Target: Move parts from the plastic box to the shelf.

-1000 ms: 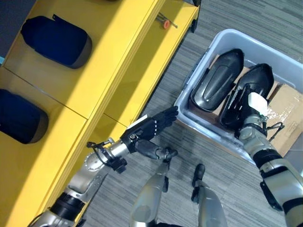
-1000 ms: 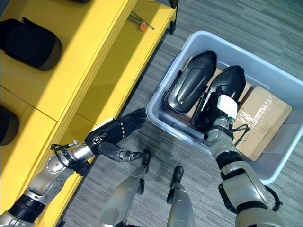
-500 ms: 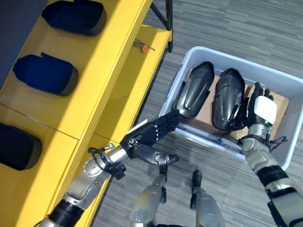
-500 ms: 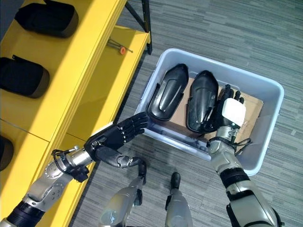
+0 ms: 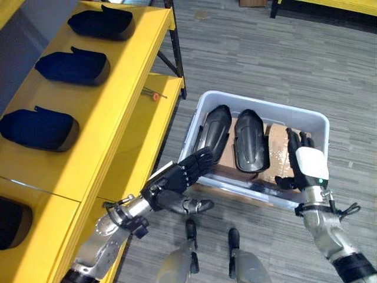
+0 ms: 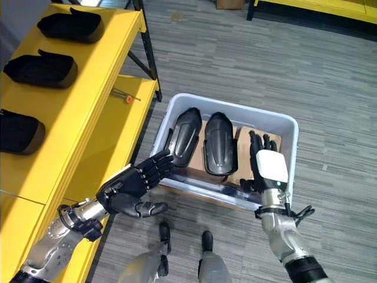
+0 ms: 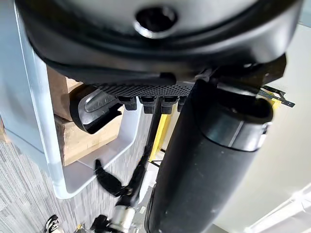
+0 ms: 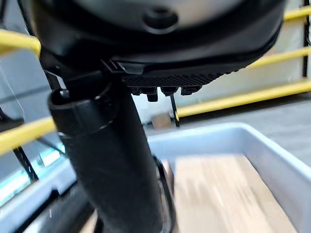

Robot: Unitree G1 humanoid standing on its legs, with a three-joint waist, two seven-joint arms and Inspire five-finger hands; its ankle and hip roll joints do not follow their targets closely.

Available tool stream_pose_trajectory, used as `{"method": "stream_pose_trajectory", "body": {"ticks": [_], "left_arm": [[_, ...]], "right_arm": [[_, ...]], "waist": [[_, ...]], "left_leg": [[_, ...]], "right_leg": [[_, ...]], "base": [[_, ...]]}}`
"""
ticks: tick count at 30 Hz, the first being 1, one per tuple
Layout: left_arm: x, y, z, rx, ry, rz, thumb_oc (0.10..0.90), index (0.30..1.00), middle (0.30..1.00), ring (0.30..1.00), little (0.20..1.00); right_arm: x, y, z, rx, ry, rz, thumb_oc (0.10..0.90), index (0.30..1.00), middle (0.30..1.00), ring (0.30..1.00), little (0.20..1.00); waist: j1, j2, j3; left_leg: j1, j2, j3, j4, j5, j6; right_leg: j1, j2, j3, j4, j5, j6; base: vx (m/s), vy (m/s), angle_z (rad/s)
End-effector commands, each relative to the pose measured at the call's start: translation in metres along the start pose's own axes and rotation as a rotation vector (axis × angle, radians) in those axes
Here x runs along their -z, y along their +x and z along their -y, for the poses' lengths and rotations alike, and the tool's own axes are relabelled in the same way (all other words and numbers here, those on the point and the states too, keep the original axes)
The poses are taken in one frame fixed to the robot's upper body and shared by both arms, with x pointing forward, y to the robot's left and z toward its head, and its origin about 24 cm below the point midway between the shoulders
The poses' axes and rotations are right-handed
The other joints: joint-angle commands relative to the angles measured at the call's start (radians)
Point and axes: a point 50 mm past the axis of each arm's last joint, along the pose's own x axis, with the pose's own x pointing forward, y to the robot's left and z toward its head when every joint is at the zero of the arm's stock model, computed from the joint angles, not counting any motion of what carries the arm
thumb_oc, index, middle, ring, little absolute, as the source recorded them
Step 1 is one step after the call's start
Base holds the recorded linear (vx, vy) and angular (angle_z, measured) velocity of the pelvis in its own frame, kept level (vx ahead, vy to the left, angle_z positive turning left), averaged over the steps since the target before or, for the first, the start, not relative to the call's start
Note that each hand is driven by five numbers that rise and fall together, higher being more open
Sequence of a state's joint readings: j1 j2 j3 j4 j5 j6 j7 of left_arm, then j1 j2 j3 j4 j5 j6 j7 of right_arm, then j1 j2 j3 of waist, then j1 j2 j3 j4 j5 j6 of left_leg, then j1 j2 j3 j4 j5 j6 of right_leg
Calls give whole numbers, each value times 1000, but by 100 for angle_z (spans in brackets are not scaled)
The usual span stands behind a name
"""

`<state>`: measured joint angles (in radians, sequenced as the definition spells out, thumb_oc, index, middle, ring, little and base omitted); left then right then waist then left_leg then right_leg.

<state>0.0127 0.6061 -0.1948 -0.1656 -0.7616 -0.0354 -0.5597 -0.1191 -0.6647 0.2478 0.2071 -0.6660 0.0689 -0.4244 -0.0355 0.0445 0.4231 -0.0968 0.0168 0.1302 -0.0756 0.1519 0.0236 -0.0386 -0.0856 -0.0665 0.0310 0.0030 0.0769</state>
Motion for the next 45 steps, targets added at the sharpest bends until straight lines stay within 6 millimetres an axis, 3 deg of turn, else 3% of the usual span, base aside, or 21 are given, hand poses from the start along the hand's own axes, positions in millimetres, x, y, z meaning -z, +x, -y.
{"method": "stream_pose_trajectory", "body": {"ticks": [1,14,31,41,45], "left_arm": [[-26,17,12,103,61,193,900,1000,1000,1000,1000],[-34,33,13,123,72,222,900,1000,1000,1000,1000],[-37,31,14,124,58,233,900,1000,1000,1000,1000],[-34,31,13,125,51,234,900,1000,1000,1000,1000],[-35,33,13,127,44,235,900,1000,1000,1000,1000]], "right_arm": [[-14,37,41,131,-115,155,900,1000,1000,1000,1000],[-29,56,51,201,-190,208,900,1000,1000,1000,1000],[-24,66,75,403,-223,155,900,1000,1000,1000,1000],[-24,71,64,332,-250,153,900,1000,1000,1000,1000],[-33,74,59,291,-243,203,900,1000,1000,1000,1000]], "waist": [[6,14,-44],[4,44,45],[14,64,63],[25,74,79],[31,83,90]], "left_leg": [[-5,26,-2,70,-151,-25],[-77,13,-16,56,-118,-33],[-84,3,-23,65,-123,-33],[-95,2,-27,85,-129,-31],[-104,-1,-31,88,-127,-32]], "right_leg": [[-53,-6,-17,118,-88,-2],[-136,10,-33,167,-112,-21],[-153,3,-49,193,-126,-27],[-167,-4,-58,216,-136,-32],[-175,-7,-64,226,-140,-34]], "base": [[-157,-50,-9],[-82,-1,-2],[2,2,1],[13,-2,0],[0,0,0]]}}
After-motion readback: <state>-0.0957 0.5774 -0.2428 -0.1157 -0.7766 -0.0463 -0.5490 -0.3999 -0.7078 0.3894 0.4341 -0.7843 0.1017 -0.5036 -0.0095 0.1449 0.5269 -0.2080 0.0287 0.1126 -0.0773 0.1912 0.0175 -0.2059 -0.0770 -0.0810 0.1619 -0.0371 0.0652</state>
